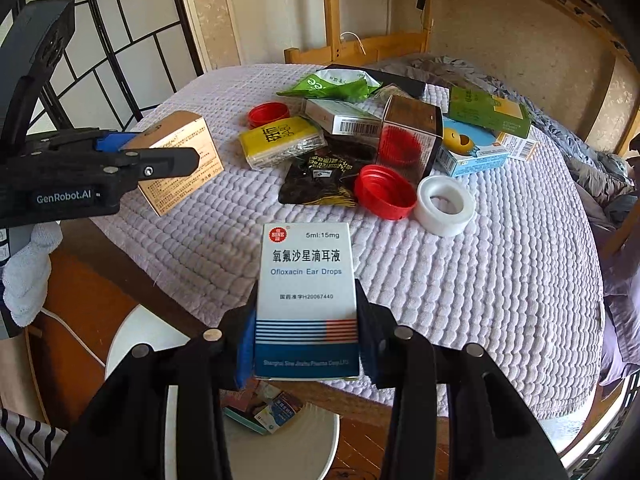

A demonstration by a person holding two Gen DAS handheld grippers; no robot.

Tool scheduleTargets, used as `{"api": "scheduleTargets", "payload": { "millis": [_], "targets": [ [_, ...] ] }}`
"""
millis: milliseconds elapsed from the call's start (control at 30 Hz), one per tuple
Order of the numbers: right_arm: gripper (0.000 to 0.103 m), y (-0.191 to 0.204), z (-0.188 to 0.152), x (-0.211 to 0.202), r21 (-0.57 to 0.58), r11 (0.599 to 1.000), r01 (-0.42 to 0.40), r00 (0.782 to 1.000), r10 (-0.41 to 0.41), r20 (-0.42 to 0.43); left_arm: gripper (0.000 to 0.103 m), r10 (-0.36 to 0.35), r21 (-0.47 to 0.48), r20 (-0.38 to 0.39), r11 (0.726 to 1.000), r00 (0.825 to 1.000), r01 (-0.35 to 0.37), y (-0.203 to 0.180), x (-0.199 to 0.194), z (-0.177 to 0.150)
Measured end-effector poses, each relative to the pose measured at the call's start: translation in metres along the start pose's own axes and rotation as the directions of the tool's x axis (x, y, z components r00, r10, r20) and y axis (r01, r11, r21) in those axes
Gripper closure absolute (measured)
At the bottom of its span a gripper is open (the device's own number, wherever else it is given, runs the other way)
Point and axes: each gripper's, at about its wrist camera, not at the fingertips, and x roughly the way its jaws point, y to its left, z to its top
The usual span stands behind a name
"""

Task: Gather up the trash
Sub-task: 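Carry the tan box and Ofloxacin box with both tools over the bin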

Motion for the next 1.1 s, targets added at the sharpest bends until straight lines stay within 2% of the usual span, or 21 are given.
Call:
{"api": "scheduleTargets", "payload": {
  "millis": [1100],
  "targets": [
    [0.062,0.037,-0.044,-0.043,-0.003,1.000,-0.026,1.000,0.026,0.006,0.043,-0.015,0.007,-0.078,1.000,0.997,0.015,-0.022,-0.029,-0.074]
  ]
}}
